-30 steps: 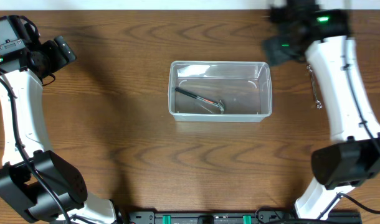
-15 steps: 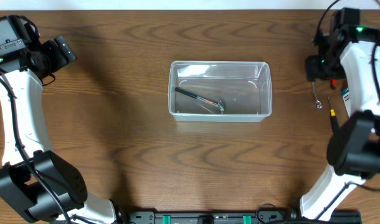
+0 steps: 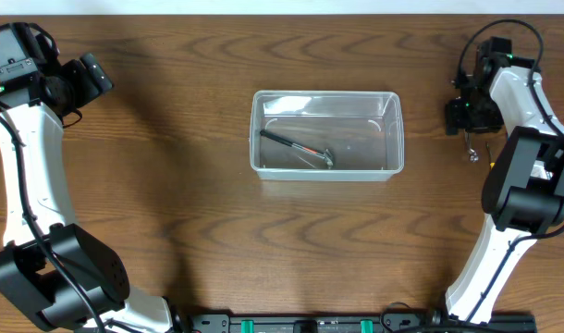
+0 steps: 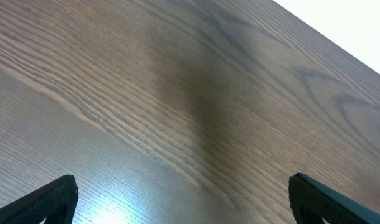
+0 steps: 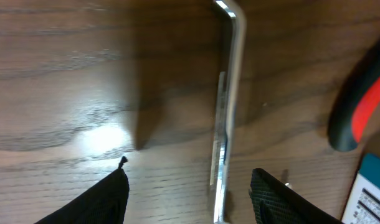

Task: Pack container
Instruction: 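Move the right gripper back and grasp the silver wrench, then carry the wrench with the right gripper into the container and release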

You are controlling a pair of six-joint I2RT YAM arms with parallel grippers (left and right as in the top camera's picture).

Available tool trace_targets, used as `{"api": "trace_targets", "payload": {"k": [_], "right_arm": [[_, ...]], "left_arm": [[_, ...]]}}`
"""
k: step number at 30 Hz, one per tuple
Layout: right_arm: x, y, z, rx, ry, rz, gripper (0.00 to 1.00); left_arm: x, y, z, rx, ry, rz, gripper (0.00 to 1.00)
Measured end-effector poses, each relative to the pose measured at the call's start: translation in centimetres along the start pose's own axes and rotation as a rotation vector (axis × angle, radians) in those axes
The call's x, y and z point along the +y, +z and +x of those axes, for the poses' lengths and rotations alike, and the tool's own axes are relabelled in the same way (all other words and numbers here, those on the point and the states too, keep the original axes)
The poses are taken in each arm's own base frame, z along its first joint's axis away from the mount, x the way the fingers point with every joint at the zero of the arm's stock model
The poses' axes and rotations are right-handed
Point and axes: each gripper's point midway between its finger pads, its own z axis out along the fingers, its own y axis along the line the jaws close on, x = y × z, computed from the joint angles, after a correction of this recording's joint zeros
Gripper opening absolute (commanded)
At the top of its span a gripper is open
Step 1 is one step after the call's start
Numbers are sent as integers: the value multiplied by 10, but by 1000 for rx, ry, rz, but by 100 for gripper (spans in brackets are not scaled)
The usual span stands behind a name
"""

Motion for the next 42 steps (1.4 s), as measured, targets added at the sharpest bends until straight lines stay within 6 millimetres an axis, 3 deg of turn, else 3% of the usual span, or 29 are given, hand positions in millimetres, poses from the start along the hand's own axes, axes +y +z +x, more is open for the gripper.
{"api": "trace_targets", "payload": {"k": [8,10,12,14,25,28,32,36,39,42], "right_arm": [[-4,19,7,44,-10,-33,64],[-4,19,7,44,-12,-39,59],[-2,20,7,44,-21,-46,24],[0,21,7,45,-21,-58,1],[-1,18,11,78,-22,-54,1],[-3,7,6,82,-24,-55,1],[-7,-41,-35,-54,-26,-49,1],[5,-127,-86,-308,-67,-73,1],[32,-200,-102,-490,-182,-113,1],[75,-270,-94,-634,-354,-155,1]], "left_arm": [[0,0,0,0,0,0,98],[0,0,0,0,0,0,98],[0,0,0,0,0,0,98],[0,0,0,0,0,0,98],[0,0,0,0,0,0,98],[0,0,0,0,0,0,98],[0,0,0,0,0,0,98],[0,0,0,0,0,0,98],[0,0,0,0,0,0,98],[0,0,0,0,0,0,98]]}}
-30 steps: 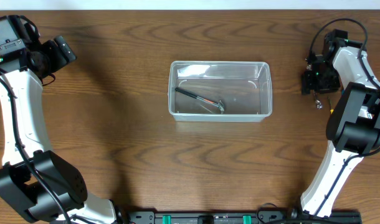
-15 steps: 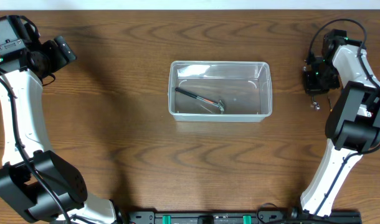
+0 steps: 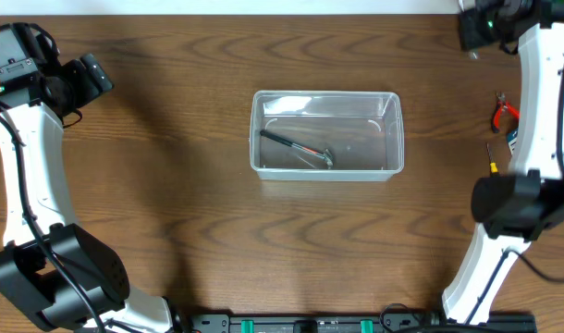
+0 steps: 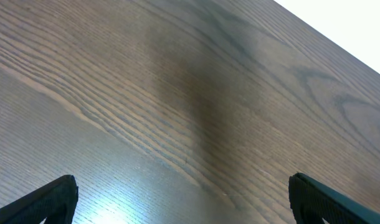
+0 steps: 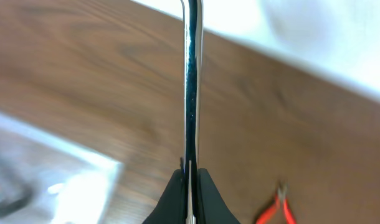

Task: Pack container
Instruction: 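Carry the wrench with the right gripper into the container and release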

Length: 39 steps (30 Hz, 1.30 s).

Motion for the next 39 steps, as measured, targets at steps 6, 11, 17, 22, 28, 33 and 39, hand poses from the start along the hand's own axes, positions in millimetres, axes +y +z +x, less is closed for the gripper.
{"api": "trace_targets", "payload": {"k": [6,11,17,22,28,33,39], "right_arm": [[104,-37,-15,-28,-293,-182,1],[168,-14,8,78,-475,-322,1],[208,27,53,225,-596,-439,3],[224,74,95,319,-627,-495,6],[229,106,128,375,-604,-519,8],[232,122,147,394,-583,-528,8],[234,127,156,413,-551,-526,17]], "left_arm": [[0,0,0,0,0,0,98],[0,0,0,0,0,0,98],[0,0,0,0,0,0,98],[0,0,0,0,0,0,98],[0,0,0,0,0,0,98],[0,0,0,0,0,0,98],[0,0,0,0,0,0,98]]}}
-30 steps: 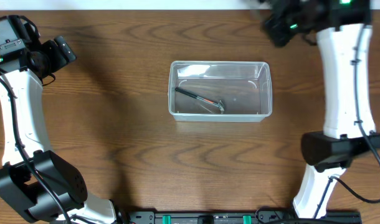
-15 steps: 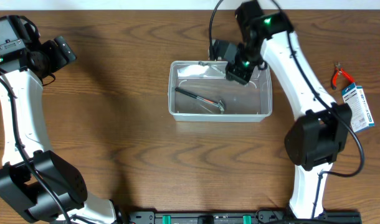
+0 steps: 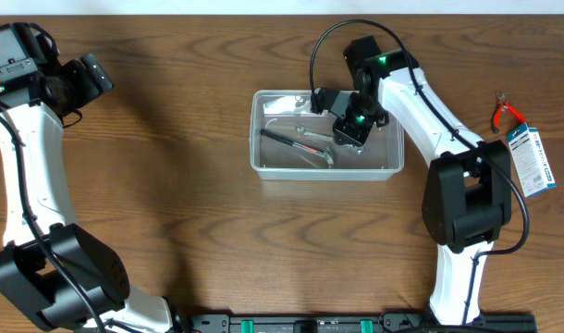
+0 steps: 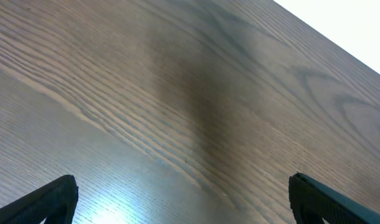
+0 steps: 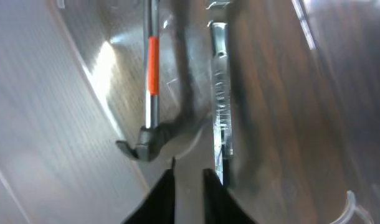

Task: Pack container
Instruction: 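Carry the wrench with the right gripper into the container and release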

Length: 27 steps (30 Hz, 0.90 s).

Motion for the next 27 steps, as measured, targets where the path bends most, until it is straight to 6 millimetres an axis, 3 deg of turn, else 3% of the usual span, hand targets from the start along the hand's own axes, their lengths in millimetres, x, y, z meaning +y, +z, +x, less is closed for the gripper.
{"api": "trace_targets", "payload": {"k": [6,7,8,11,12,15,17,18,21,24,27], "right_arm": [[-6,-14,-13,-35,96,26,19],[-9,-20,-19,-53,110,40,29],[-12,-34,-27,-74,144,60,40],[-26,-78,-46,-139,224,144,46],[-34,-104,-52,-170,266,197,56],[-54,-156,-46,-220,391,308,63],[-70,-188,-31,-249,479,379,64],[-83,-210,-16,-269,551,429,66],[-108,-248,32,-286,719,514,68],[-130,-270,92,-261,880,572,69],[-144,-278,139,-224,987,600,70]], "left_arm": [[0,0,0,0,0,0,98],[0,0,0,0,0,0,98],[0,0,0,0,0,0,98],[0,0,0,0,0,0,98],[0,0,0,0,0,0,98],[0,0,0,0,0,0,98],[0,0,0,0,0,0,98],[0,0,0,0,0,0,98],[0,0,0,0,0,0,98],[0,0,0,0,0,0,98],[0,0,0,0,0,0,98]]}}
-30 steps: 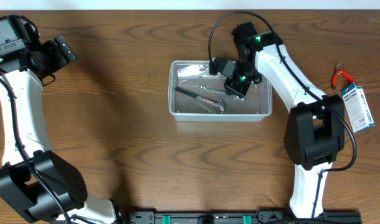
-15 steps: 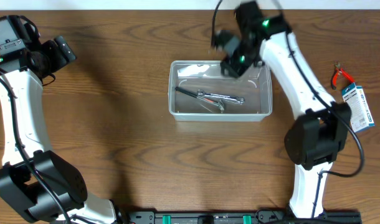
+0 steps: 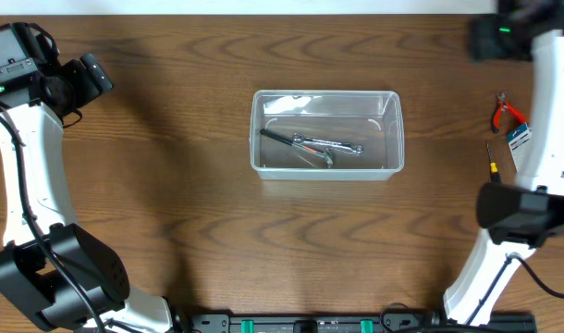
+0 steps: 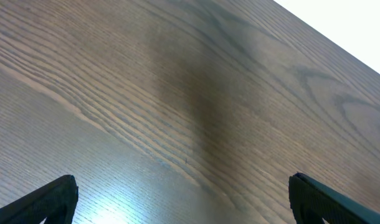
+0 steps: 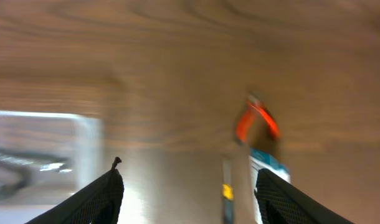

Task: Pack container
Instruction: 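Carry the wrench with the right gripper into the container and release, then move the right gripper to the blue-and-white package and grasp it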

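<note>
The clear plastic container (image 3: 393, 139) stands mid-table. Inside lie a silver wrench (image 3: 333, 144) and a small hammer (image 3: 284, 141) with a red band, crossing each other. My right gripper (image 3: 493, 37) hovers at the table's far right corner, blurred. In the wrist view it (image 5: 190, 199) is open and empty, looking over red pliers (image 5: 255, 123) and a blue-and-white package (image 5: 268, 163). My left gripper (image 3: 90, 78) is at the far left, open over bare wood (image 4: 184, 199).
Right of the container lie the red pliers (image 3: 506, 113), the blue-and-white package (image 3: 521, 139) and a thin screwdriver with a yellow band (image 3: 491, 165). The table's far edge runs close behind both grippers.
My right gripper was down in the container, shut on the wrench. It is now open at the far right corner, and the wrench lies in the container across the hammer. The left arm is unchanged.
My right gripper stood open around the wrench on the table at the right. Then it held the wrench up near the far right corner, then down inside the container beside the hammer. The wrench now rests there, released. The left arm never moved.
</note>
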You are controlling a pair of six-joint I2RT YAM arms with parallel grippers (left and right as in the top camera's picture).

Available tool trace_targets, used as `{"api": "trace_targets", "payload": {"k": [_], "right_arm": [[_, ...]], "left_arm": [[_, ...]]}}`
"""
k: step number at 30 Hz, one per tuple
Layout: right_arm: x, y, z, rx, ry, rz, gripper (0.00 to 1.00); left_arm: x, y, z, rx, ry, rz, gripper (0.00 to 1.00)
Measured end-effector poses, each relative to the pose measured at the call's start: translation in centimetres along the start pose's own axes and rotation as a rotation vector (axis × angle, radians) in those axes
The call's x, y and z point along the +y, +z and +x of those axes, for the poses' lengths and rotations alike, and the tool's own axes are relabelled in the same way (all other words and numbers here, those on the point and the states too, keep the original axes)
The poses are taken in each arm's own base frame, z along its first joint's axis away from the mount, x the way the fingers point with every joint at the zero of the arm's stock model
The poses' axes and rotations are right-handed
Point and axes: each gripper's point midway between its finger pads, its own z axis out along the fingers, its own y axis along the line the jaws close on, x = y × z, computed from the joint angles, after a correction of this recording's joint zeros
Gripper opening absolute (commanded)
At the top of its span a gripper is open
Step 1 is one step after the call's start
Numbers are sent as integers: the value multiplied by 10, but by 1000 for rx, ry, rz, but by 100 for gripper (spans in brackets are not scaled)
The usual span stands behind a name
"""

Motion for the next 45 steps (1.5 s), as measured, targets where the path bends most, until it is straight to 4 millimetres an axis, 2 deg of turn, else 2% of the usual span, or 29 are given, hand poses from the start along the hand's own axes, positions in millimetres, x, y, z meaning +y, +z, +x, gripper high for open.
{"api": "trace_targets", "payload": {"k": [2,7,14,18,23,32,36,38,43,45], "right_arm": [[-27,5,10,31,51,29,70],[-62,29,42,144,119,47,76],[-100,92,97,296,82,30,79],[-110,121,130,367,64,7,79],[-117,144,163,424,71,-14,79],[-120,174,197,455,90,-21,76],[-115,185,212,477,89,-33,68],[-113,188,217,485,87,-38,60],[-114,189,215,476,88,-36,37],[-114,189,215,474,91,-33,32]], "left_arm": [[0,0,0,0,0,0,98],[0,0,0,0,0,0,98],[0,0,0,0,0,0,98],[0,0,0,0,0,0,98],[0,0,0,0,0,0,98],[0,0,0,0,0,0,98],[0,0,0,0,0,0,98],[0,0,0,0,0,0,98],[0,0,0,0,0,0,98],[0,0,0,0,0,0,98]]}}
